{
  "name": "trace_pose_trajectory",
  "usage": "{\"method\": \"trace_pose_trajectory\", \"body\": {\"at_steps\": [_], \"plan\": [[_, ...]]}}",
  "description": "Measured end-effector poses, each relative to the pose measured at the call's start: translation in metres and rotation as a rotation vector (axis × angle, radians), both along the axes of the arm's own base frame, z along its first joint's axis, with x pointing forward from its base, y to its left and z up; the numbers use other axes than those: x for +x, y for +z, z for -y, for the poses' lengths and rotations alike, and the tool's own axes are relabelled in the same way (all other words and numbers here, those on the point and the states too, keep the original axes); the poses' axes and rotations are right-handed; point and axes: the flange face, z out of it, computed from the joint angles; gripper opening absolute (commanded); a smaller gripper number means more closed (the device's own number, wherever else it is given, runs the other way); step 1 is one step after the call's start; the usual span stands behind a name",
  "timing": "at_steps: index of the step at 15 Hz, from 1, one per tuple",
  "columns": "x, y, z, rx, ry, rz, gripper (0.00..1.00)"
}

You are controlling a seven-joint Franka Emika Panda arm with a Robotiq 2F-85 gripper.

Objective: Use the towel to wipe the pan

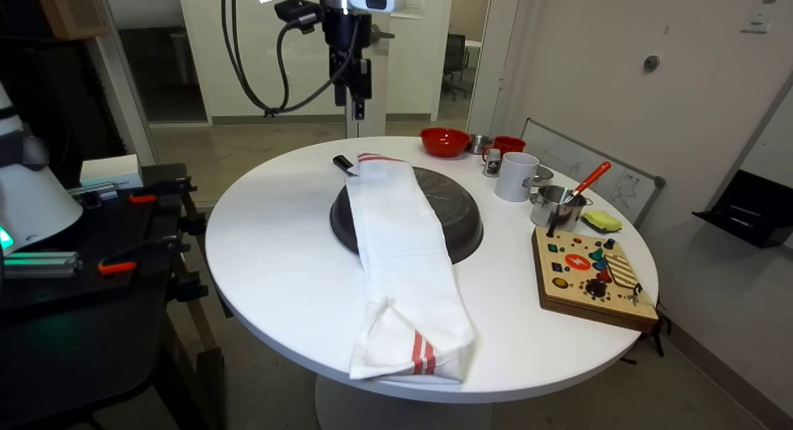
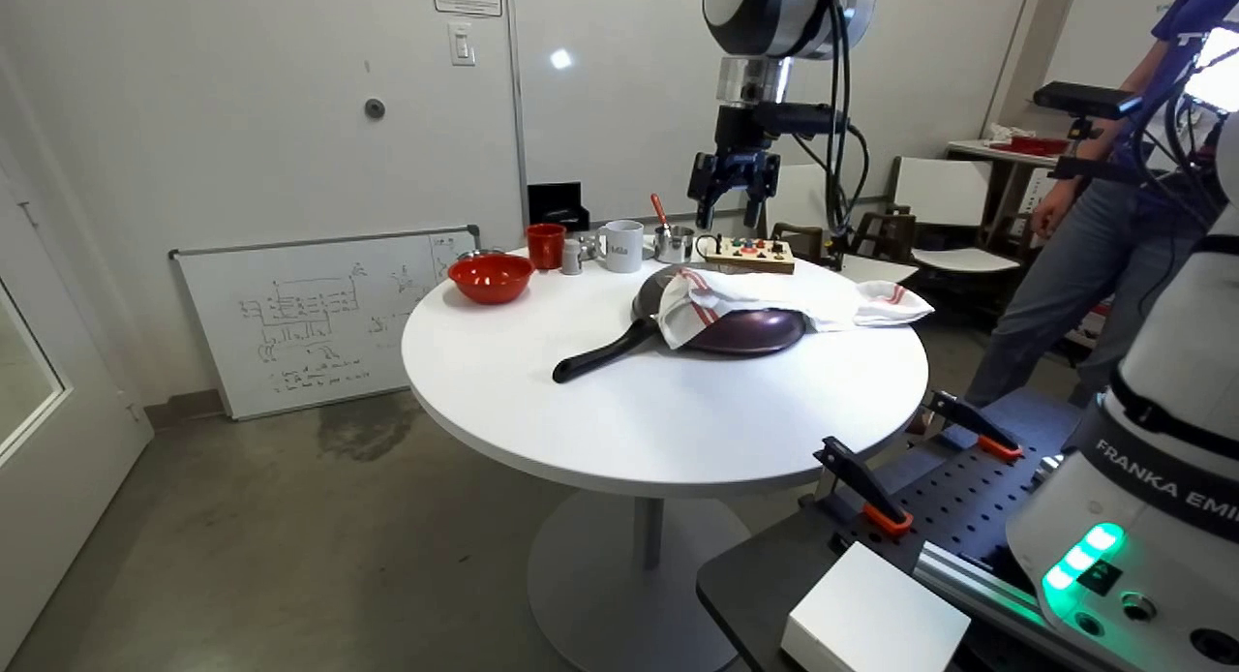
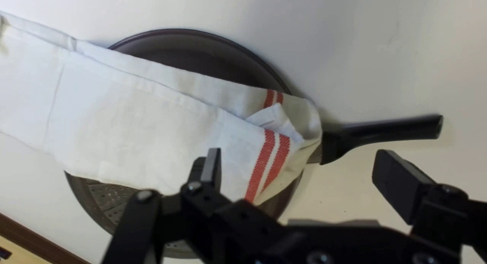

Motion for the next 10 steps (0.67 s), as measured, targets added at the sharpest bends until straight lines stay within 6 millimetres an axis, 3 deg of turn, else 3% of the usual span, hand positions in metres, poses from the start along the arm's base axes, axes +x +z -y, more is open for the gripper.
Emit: {"method": "trace_pose_trajectory", "body": {"at_steps": [4, 7, 10], "plan": [[0.016, -0.043, 0.043, 0.003, -0.138, -0.029, 1.00], [0.028, -0.065, 0.076, 0.039, -0.247, -0.047, 1.00], [0.040, -0.076, 0.088, 0.087, -0.320, -0.046, 1.00]]}}
